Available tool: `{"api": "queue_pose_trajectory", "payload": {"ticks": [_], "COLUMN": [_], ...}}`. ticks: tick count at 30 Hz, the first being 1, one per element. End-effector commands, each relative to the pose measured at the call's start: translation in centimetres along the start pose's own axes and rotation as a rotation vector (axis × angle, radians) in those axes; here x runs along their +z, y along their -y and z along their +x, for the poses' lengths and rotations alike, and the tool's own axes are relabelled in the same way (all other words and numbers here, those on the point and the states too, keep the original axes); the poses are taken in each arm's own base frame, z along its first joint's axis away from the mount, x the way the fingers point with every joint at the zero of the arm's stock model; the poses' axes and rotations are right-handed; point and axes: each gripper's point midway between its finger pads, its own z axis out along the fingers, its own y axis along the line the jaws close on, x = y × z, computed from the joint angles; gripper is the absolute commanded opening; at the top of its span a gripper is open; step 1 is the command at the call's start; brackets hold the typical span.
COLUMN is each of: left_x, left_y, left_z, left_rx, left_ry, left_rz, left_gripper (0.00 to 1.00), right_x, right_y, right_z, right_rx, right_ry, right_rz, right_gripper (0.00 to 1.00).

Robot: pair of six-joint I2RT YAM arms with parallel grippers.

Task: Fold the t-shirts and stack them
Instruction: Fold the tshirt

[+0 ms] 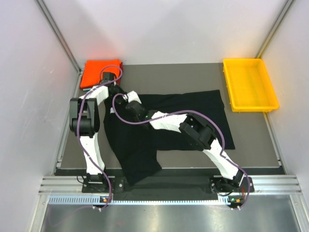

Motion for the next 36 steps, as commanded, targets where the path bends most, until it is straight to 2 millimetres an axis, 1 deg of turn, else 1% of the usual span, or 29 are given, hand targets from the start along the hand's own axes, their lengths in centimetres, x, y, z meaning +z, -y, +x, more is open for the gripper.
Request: {"api": "queue_pose_trajectory", "payload": {"ticks": [1, 3, 4, 5, 6, 9, 10, 11, 12, 14, 15, 16, 17, 19, 21, 22, 24, 25, 26, 28, 29, 31, 32, 33, 35, 36], "left_x": [-0.2, -0.2, -0.3, -0.3, -0.5, -1.1, -1.2, -1.4, -1.8, -2.0, -2.5, -2.6, -2.8, -3.2, -3.8, -3.8, -4.3, -4.4, -4.9, -5.3, -6.0, -6.3, -6.9, -7.0, -7.7, -7.6], "left_y": [1.1, 1.2, 1.3, 1.4, 1.5, 1.6, 1.6, 1.5, 1.6, 1.4, 1.5, 1.1, 0.8, 0.5, 0.5, 0.1, 0.0, -0.5, -0.3, -0.7, -0.3, -0.9, -1.0, -1.7, -2.1, -3.0], "left_z": [-1.3, -1.3, -1.2, -1.3, -1.4, -1.5, -1.6, -1.5, -1.5, -1.1, -1.1, -0.7, -0.8, -0.3, -0.1, 0.3, 0.5, 1.0, 1.0, 1.5, 1.5, 2.3, 2.6, 3.2, 3.6, 4.3], "left_rx": [0.008, 0.009, 0.007, 0.009, 0.010, 0.013, 0.014, 0.013, 0.015, 0.018, 0.023, 0.024, 0.022, 0.020, 0.020, 0.017, 0.022, 0.023, 0.028, 0.030, 0.035, 0.037, 0.043, 0.038, 0.047, 0.041], "left_ry": [0.035, 0.035, 0.034, 0.037, 0.041, 0.049, 0.055, 0.055, 0.057, 0.053, 0.058, 0.052, 0.059, 0.065, 0.073, 0.066, 0.069, 0.059, 0.066, 0.064, 0.073, 0.065, 0.067, 0.057, 0.067, 0.053], "left_rz": [0.030, 0.032, 0.033, 0.036, 0.036, 0.031, 0.026, 0.022, 0.022, 0.013, 0.015, 0.002, -0.009, -0.010, -0.001, -0.006, -0.008, -0.023, -0.021, -0.028, -0.014, -0.024, -0.028, -0.045, -0.051, -0.069], "left_gripper": [0.00, 0.00, 0.00, 0.00, 0.00, 0.00, 0.00, 0.00, 0.00, 0.00, 0.00, 0.00, 0.00, 0.00, 0.00, 0.00, 0.00, 0.00, 0.00, 0.00, 0.00, 0.00, 0.00, 0.00, 0.00, 0.00], "right_x": [0.5, 0.4, 0.2, -0.2, -0.4, -2.0, -2.3, -3.1, -3.4, -4.4, -4.5, -4.8, -5.2, -5.7, -6.3, -6.6, -7.2, -7.4, -7.9, -8.3, -8.6, -9.0, -9.3, -9.5, -10.1, -10.3], "right_y": [0.4, 0.5, 0.5, 0.6, 0.7, 0.8, 0.7, 0.5, 0.5, 0.6, 0.7, 0.7, 0.8, 0.9, 0.8, 0.7, 0.7, 0.8, 0.9, 0.9, 1.0, 1.1, 1.2, 1.2, 1.5, 1.6], "right_z": [-0.6, -0.8, -1.1, -1.8, -1.6, -3.1, -4.0, -5.1, -4.6, -5.6, -5.0, -5.2, -4.9, -5.2, -4.9, -5.1, -4.6, -4.7, -4.4, -4.3, -3.9, -3.7, -3.5, -3.4, -2.8, -2.9], "right_rx": [0.014, 0.012, 0.012, 0.019, 0.015, 0.028, 0.041, 0.049, 0.044, 0.055, 0.056, 0.061, 0.062, 0.069, 0.071, 0.076, 0.081, 0.084, 0.082, 0.078, 0.073, 0.071, 0.067, 0.069, 0.065, 0.069], "right_ry": [0.008, 0.013, 0.018, 0.032, 0.031, 0.067, 0.096, 0.118, 0.114, 0.141, 0.129, 0.140, 0.136, 0.151, 0.149, 0.160, 0.155, 0.162, 0.159, 0.166, 0.162, 0.165, 0.162, 0.166, 0.164, 0.171], "right_rz": [0.022, 0.021, 0.020, 0.015, 0.012, -0.020, -0.035, -0.066, -0.080, -0.098, -0.101, -0.106, -0.115, -0.128, -0.153, -0.164, -0.179, -0.183, -0.195, -0.208, -0.216, -0.224, -0.230, -0.235, -0.241, -0.240], "right_gripper": [0.11, 0.03, 0.01, 0.00, 0.00, 0.00, 0.00, 0.00, 0.00, 0.00, 0.00, 0.00, 0.00, 0.00, 0.00, 0.00, 0.00, 0.00, 0.00, 0.00, 0.00, 0.00, 0.00, 0.00, 0.00, 0.00]}}
